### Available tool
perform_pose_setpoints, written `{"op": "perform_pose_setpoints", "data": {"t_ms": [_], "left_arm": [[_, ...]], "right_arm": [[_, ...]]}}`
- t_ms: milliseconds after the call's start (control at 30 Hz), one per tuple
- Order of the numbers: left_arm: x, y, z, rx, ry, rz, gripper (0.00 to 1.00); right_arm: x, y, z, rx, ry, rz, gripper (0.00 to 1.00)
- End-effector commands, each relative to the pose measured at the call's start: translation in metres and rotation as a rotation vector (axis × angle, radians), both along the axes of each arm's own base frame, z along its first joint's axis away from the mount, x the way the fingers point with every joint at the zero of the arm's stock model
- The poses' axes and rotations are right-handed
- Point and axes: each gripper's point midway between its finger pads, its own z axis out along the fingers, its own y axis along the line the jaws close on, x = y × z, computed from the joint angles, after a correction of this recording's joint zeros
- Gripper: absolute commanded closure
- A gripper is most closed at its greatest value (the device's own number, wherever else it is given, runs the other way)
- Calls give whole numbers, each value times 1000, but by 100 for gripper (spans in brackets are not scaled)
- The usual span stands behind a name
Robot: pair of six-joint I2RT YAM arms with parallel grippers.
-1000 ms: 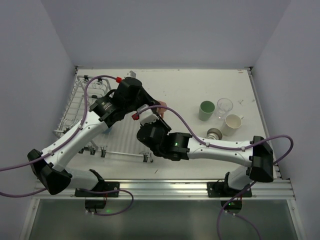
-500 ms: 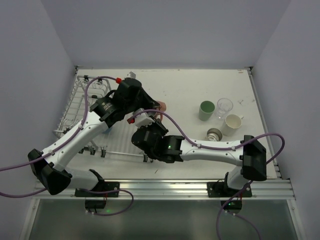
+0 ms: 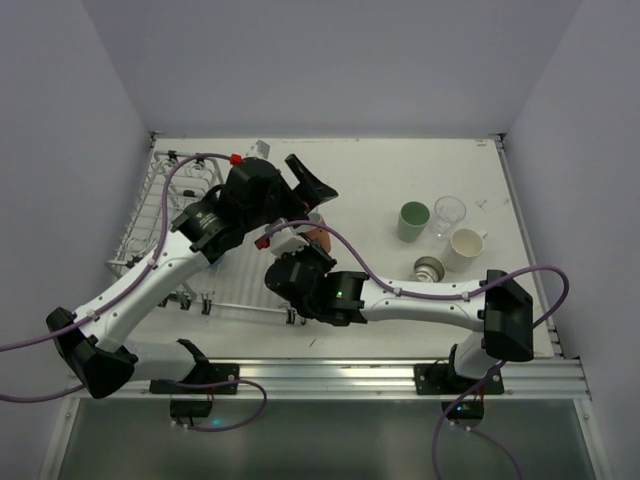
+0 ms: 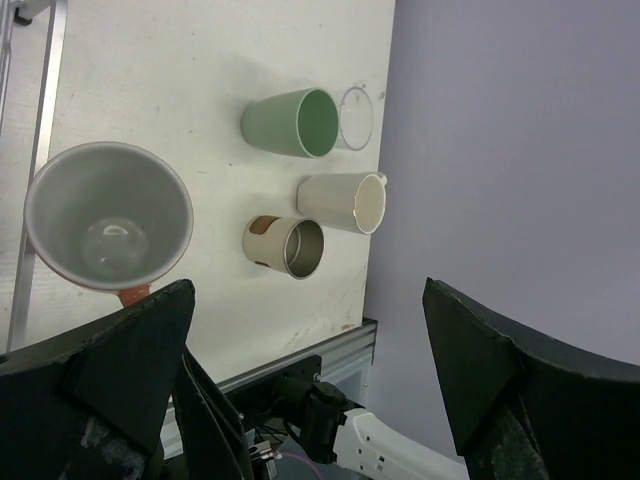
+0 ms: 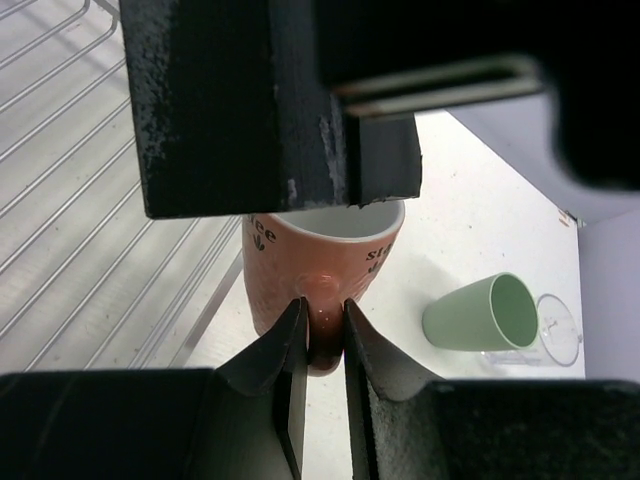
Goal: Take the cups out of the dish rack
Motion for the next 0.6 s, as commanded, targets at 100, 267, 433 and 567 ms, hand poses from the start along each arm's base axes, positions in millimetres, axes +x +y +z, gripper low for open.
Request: {"op": "perform_pose_setpoints", "data": {"t_ms": [100, 267, 433, 567], "left_arm": [[-9, 6, 19, -37, -50, -13, 0], [1, 24, 19, -12, -76, 29, 0], [23, 54, 18, 41, -97, 107, 0], [35, 71, 14, 53, -105, 135, 0]], "right_arm": [[7, -15, 14, 82, -25, -49, 100], [1, -26, 10, 170, 13, -51, 100], [-10, -46, 4, 263, 65, -54, 100], [-15, -64, 4, 394, 107, -57, 100]]}}
